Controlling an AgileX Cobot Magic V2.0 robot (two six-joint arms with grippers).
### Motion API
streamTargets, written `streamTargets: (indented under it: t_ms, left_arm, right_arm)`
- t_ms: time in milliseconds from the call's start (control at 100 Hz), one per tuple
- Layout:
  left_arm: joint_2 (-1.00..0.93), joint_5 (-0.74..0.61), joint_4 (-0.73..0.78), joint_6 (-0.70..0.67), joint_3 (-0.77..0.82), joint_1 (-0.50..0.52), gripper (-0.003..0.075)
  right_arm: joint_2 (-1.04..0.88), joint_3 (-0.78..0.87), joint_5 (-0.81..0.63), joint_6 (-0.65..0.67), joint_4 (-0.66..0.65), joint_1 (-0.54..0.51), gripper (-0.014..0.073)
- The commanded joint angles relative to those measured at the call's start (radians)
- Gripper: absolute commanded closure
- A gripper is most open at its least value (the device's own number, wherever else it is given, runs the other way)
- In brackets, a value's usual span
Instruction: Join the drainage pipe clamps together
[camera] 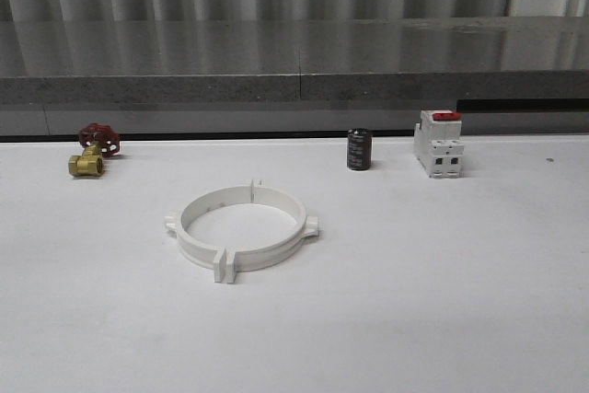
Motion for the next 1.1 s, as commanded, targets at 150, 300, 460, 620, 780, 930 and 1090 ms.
streamTargets:
  t_ms: [150, 300, 460, 620, 780, 930, 1090]
  left_arm:
    - [0.009, -0.077, -0.001, -0.001, -0.028, 0.003, 0.0741]
    - [0.009, -0.077, -0.001, -0.001, -0.028, 0.003, 0.0741]
    - [0.009, -0.077, -0.001, -0.001, -0.028, 0.003, 0.0741]
    - [0.009, -0.077, -0.001, -0.001, -0.028, 0.003, 0.0741]
    - [0.009, -0.077, -0.001, -0.001, -0.028, 0.003, 0.0741]
    - [0.009, -0.077, -0.001, -0.001, -0.028, 0.003, 0.0741]
    - [0.009, -0.077, -0.001, -0.001, -0.028, 0.003, 0.0741]
  right_arm:
    - [0.000, -0.023, -0.054, -0.009, -0.018, 0.002, 0.0661]
    - [0.000, -0.023, -0.054, -0.009, -0.018, 0.002, 0.0661]
    - [0.000, -0.020, -0.055, -0.009, -0.027, 0.002, 0.0661]
    - [-0.053, 0.019, -0.113, -0.030, -0.022, -0.002, 0.0661]
    - [-0.188, 0.105, -0.235, -0.240, 0.099, -0.070, 0.0661]
    - [-0.340, 0.229, -0.367, -0.414, 0.238, -0.101, 0.0661]
    - [-0.496, 0.373, -0.469, -0.419, 0.280, -0.101, 0.0661]
